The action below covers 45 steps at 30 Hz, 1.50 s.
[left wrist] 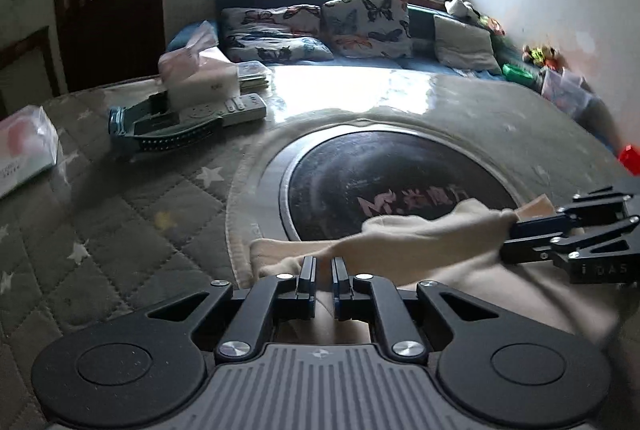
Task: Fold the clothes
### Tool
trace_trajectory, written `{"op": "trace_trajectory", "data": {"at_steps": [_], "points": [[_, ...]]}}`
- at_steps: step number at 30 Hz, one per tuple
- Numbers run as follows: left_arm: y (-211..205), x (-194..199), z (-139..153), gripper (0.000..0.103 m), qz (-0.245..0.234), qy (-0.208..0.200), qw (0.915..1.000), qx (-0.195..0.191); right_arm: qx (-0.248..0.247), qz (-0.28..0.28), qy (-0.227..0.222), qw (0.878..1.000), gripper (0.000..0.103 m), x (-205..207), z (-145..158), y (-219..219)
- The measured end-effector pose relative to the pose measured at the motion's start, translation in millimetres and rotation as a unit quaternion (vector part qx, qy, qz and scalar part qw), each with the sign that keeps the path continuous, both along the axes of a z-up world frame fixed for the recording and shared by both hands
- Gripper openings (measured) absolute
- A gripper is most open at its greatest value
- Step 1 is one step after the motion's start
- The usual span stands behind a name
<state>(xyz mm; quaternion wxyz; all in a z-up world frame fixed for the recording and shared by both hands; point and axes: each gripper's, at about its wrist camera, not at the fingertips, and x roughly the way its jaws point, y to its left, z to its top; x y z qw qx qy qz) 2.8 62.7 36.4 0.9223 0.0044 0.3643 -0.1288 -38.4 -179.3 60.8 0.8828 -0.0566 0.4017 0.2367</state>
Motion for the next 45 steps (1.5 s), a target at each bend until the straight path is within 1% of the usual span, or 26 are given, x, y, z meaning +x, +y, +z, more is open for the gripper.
{"op": "trace_trajectory", "data": {"at_steps": [2, 5, 7, 9, 11, 16, 20, 23, 26, 31, 34, 36, 37, 38, 39, 41, 44, 45], "points": [[-3, -2, 5, 0.010, -0.005, -0.004, 1.0000, -0.004, 0.003, -0.006, -0.006, 1.000, 0.024, 0, 4, -4], [-16, -6, 14, 0.010, -0.023, -0.014, 0.9996, -0.012, 0.009, -0.011, -0.011, 1.000, 0.024, 1, 9, -9], [-28, -5, 15, 0.010, -0.038, -0.013, 0.9991, -0.016, 0.003, -0.009, -0.003, 1.000, 0.024, 5, 4, -7], [-38, -4, 11, 0.011, -0.047, -0.012, 0.9988, -0.006, -0.004, -0.006, -0.001, 1.000, 0.024, 7, -2, -6], [-45, -2, 6, 0.013, -0.047, -0.008, 0.9989, 0.002, -0.004, -0.006, -0.005, 1.000, 0.025, 5, 1, -6], [-49, 1, -1, 0.014, -0.044, 0.001, 0.9990, 0.007, -0.010, -0.002, -0.025, 1.000, 0.026, -8, 16, -15], [-49, -1, -2, 0.015, -0.041, 0.001, 0.9991, 0.010, -0.017, -0.013, -0.029, 0.999, 0.026, -19, 21, -33], [-49, -3, -3, 0.021, -0.040, -0.001, 0.9992, 0.011, -0.017, -0.029, -0.024, 0.999, 0.026, -28, 20, -51], [-51, -3, -5, 0.023, -0.039, -0.002, 0.9991, 0.012, -0.018, -0.038, -0.017, 0.999, 0.026, -37, 18, -64], [-53, -4, -5, 0.026, -0.039, -0.005, 0.9991, 0.013, -0.012, -0.045, -0.015, 0.999, 0.026, -44, 14, -70], [-53, -5, -5, 0.028, -0.037, -0.006, 0.9992, 0.014, -0.008, -0.054, -0.011, 0.998, 0.026, -37, 9, -69], [-53, -6, -5, 0.032, -0.038, -0.008, 0.9991, 0.017, -0.005, -0.058, -0.007, 0.998, 0.025, -33, 6, -67], [-53, -7, -5, 0.033, -0.038, -0.009, 0.9990, 0.021, -0.004, -0.059, -0.005, 0.998, 0.021, -31, 4, -67], [-53, -8, -5, 0.034, -0.039, -0.011, 0.9989, 0.024, -0.006, -0.059, -0.008, 0.998, 0.010, -31, 4, -65], [-53, -8, -5, 0.034, -0.041, -0.012, 0.9988, 0.025, -0.010, -0.058, -0.011, 0.998, 0.008, -32, 5, -63], [-52, -9, -6, 0.034, -0.043, -0.013, 0.9987, 0.025, -0.031, -0.051, -0.039, 0.997, 0.006, -35, 12, -57], [-52, -9, -8, 0.035, -0.046, -0.016, 0.9984, 0.027, -0.052, -0.046, -0.073, 0.995, 0.006, -38, 20, -51], [-52, -10, -8, 0.035, -0.046, -0.018, 0.9984, 0.028, -0.057, -0.048, -0.073, 0.995, 0.006, -36, 19, -50]]}}
